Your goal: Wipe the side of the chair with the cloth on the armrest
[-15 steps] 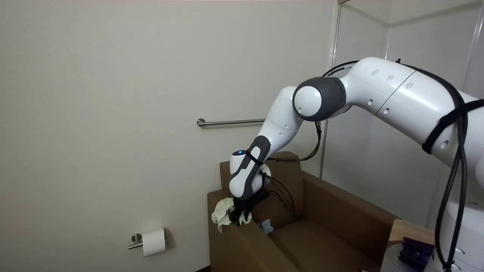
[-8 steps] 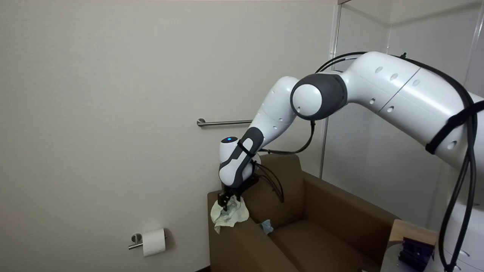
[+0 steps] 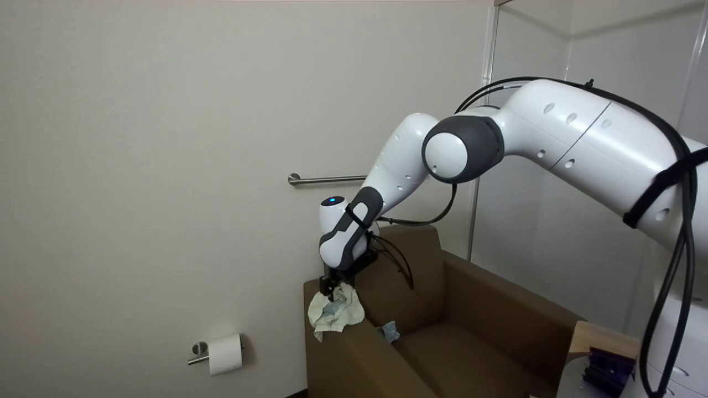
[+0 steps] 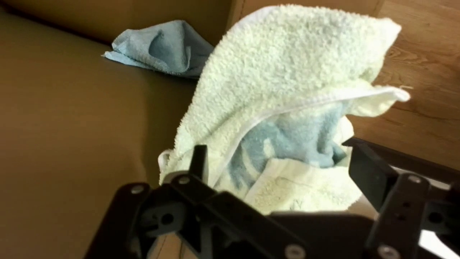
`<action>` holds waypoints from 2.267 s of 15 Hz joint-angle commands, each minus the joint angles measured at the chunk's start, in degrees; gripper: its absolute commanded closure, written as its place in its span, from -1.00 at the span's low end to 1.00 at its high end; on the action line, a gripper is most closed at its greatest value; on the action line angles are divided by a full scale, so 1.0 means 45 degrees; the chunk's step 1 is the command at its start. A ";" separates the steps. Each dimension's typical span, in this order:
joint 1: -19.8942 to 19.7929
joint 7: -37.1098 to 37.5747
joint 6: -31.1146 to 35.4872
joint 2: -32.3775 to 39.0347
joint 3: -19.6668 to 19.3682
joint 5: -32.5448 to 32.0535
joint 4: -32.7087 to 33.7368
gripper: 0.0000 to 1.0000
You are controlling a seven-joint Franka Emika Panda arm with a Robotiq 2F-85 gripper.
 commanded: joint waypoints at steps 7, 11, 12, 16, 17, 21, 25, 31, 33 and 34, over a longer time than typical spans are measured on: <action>-0.1263 -0.0082 0.1161 0.2105 0.1106 0.0580 0.1476 -1.00; -0.1166 -0.0330 0.1013 0.2198 0.1225 0.0426 0.1700 -0.21; -0.1168 -0.0404 0.0955 0.2160 0.1271 0.0408 0.1693 -0.05; -0.1275 -0.0851 0.0541 0.1934 0.1579 0.0400 0.1380 0.42; -0.1325 -0.1047 0.0407 0.1763 0.1690 0.0403 0.1135 0.56; -0.1269 -0.1806 -0.0188 0.0756 0.1737 0.0177 0.0131 0.85; -0.0744 -0.1712 -0.1540 -0.0624 0.1216 -0.0363 -0.0756 0.82; -0.0008 -0.2165 -0.5366 -0.2778 0.1186 -0.1673 -0.0742 0.81; 0.0166 -0.2568 -0.6729 -0.3174 0.1475 -0.2003 -0.0413 0.80; 0.0150 -0.2916 -0.7432 -0.3275 0.1677 -0.2072 -0.0105 0.81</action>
